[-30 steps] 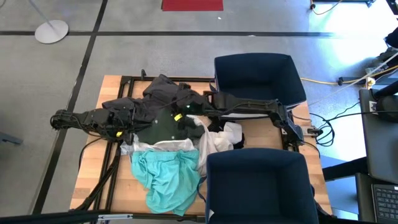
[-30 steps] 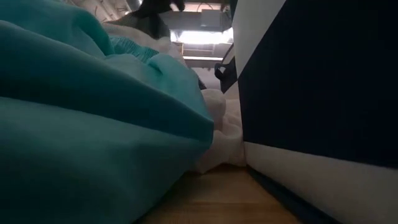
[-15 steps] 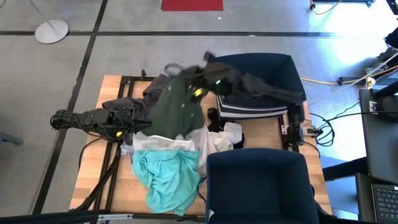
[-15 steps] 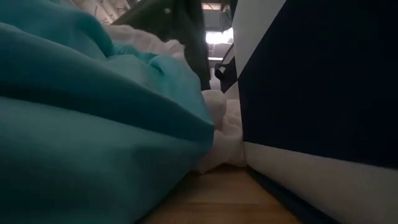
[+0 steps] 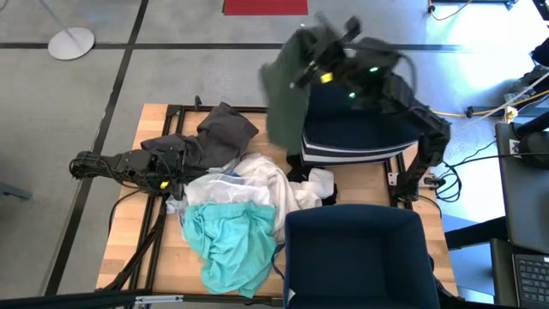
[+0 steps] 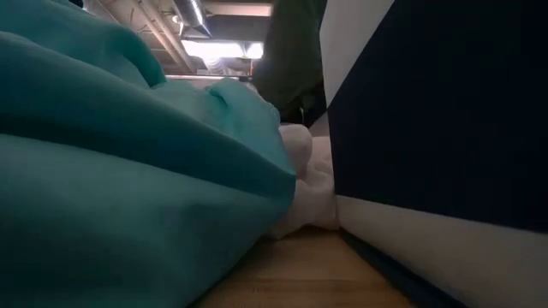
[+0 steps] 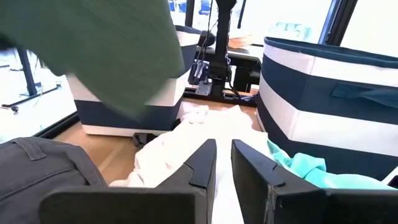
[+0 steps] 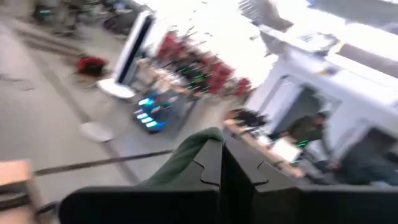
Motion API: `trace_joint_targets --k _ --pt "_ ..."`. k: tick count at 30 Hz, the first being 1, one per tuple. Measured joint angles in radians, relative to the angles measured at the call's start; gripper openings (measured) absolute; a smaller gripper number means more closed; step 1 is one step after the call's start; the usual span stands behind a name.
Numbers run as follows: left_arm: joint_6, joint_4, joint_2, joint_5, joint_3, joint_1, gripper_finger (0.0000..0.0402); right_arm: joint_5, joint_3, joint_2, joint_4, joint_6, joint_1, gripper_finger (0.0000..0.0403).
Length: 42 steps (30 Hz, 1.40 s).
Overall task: Sort clothes
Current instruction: Put the dark green shirt into the top laundry bin
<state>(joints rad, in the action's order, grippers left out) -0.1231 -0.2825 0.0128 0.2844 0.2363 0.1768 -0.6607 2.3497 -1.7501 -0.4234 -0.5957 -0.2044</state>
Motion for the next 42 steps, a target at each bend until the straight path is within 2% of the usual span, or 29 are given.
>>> trace_joint_targets --k 9,19,28,34,38,42 --pt "0.005 0.000 0.000 0.000 0.000 0.000 0.0040 -0.147 0.000 0.110 0.257 -0.350 0.001 0.0009" --pt "0.021 0.000 0.000 0.000 0.000 0.000 0.0040 -0.408 0.001 0.198 0.118 -0.352 0.001 0.0009" --pt "0.021 0.000 0.000 0.000 0.000 0.000 0.0040 -0.551 0.001 0.240 0.089 -0.418 0.001 0.0009" --pt "0.019 0.000 0.000 0.000 0.000 0.000 0.0040 -0.560 0.000 0.238 -0.177 -0.246 0.000 0.0009" --pt "0.018 0.000 0.000 0.000 0.000 0.000 0.0040 -0.502 -0.020 0.237 -0.396 -0.020 -0.012 0.0009" --pt "0.018 0.001 0.000 0.000 0.000 0.000 0.0040 -0.381 -0.042 0.235 -0.618 0.237 -0.054 0.0009"
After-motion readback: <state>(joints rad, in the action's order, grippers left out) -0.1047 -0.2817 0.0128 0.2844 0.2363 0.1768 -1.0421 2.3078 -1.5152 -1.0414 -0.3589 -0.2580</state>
